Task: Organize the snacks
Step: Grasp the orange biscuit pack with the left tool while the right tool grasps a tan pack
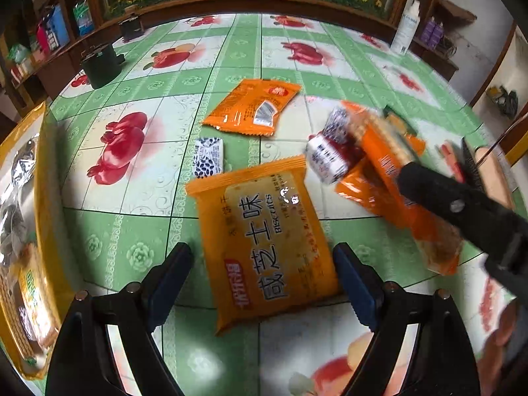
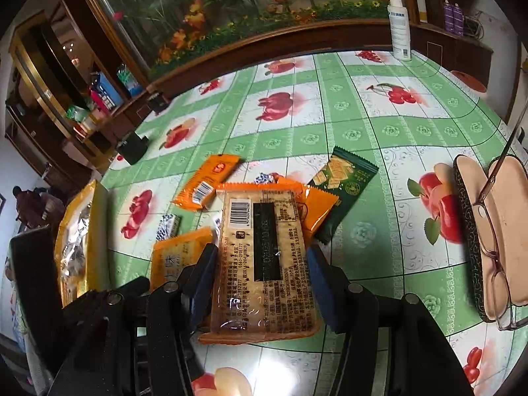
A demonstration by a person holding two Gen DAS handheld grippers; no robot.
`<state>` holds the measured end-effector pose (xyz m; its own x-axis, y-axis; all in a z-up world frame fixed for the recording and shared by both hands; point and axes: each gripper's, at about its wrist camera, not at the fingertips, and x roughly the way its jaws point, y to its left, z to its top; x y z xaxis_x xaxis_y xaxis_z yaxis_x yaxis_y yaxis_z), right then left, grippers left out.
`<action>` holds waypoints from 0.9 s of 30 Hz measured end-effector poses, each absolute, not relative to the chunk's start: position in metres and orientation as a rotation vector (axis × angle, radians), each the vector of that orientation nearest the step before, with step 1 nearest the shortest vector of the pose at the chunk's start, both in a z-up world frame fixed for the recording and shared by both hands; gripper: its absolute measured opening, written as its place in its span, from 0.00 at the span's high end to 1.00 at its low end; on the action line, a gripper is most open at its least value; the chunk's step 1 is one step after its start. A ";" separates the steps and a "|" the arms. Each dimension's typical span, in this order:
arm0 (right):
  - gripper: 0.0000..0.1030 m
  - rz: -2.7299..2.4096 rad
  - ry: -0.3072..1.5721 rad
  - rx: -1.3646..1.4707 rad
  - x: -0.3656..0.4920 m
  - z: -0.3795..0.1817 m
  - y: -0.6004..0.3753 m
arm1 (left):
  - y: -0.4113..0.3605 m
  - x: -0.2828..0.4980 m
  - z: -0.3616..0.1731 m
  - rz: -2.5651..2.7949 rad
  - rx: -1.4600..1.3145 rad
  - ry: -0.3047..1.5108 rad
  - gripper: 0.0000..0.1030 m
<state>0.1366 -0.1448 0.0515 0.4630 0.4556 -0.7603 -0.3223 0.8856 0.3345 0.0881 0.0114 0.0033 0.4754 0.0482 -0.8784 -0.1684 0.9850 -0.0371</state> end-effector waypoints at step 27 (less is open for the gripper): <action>0.55 0.447 0.990 -0.031 0.123 0.041 -0.118 | 0.044 0.051 0.004 0.093 -0.152 0.857 0.33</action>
